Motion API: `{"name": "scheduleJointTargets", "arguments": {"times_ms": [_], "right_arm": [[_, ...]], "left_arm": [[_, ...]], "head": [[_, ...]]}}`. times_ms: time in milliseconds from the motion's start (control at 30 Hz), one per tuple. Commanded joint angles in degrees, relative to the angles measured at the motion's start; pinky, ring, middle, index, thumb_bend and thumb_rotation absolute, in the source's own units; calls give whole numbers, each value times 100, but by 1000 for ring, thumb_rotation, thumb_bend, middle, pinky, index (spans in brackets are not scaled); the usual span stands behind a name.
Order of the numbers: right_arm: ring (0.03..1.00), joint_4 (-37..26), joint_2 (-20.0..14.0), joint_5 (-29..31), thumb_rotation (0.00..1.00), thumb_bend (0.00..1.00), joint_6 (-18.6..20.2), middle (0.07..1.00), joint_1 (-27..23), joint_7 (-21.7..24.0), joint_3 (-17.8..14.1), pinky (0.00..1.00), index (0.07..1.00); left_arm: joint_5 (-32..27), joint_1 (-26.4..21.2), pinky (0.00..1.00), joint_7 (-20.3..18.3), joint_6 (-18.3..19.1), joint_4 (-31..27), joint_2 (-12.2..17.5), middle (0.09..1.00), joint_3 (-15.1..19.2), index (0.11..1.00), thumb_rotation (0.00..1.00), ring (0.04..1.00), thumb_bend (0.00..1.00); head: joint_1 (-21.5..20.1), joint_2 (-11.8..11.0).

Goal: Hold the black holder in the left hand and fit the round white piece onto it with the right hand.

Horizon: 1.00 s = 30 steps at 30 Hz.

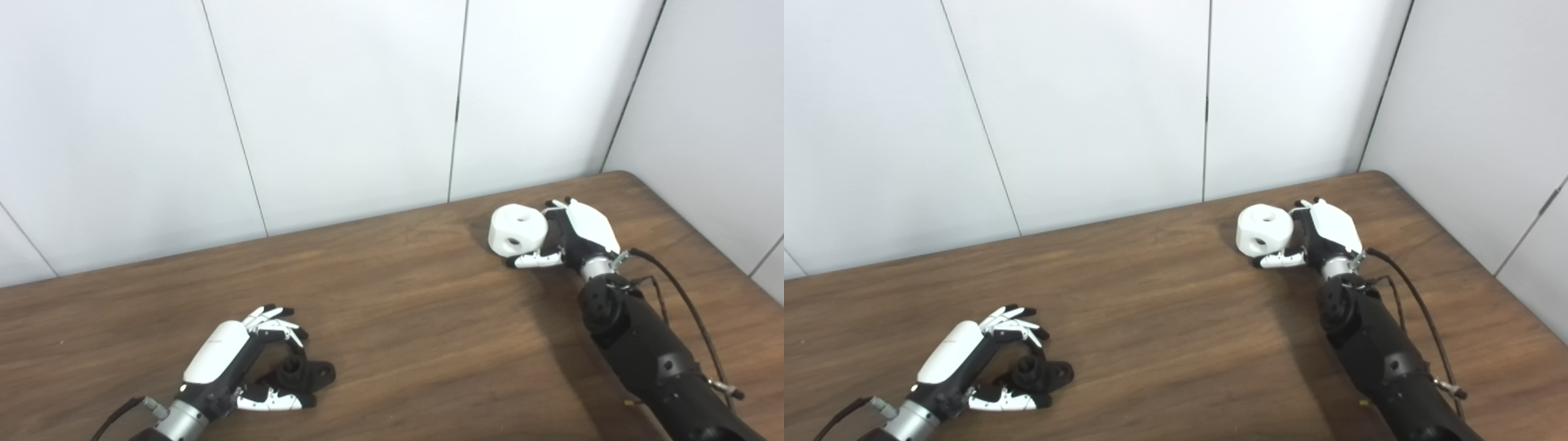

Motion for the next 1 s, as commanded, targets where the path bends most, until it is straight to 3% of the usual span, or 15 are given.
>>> {"name": "scheduleJointTargets", "arguments": {"times_ms": [0,100,167,667,967], "right_arm": [[1000,-7,-93,-103,265,676,-251,833,-294,-241,32,999,520],[1000,91,-95,-70,170,544,-359,827,-360,-323,53,1000,491],[1000,97,-95,-57,158,523,-367,826,-390,-309,65,1000,487],[1000,-243,-31,131,150,517,-424,828,-340,-135,36,1000,486],[1000,-409,24,189,150,517,-340,837,-277,96,48,896,486]], "left_arm": [[-28,131,960,-27,46,60,43,703,-7,481,48,895,522],[-14,132,970,-51,52,39,37,703,33,481,48,896,522],[5,135,972,-53,53,34,31,704,49,481,48,895,522],[6,157,973,-51,53,72,1,704,100,481,49,897,522],[-2,157,972,-24,43,59,54,706,118,481,50,896,522]], "head": [[5,3],[28,-3],[13,-18],[49,-14],[38,12]]}}
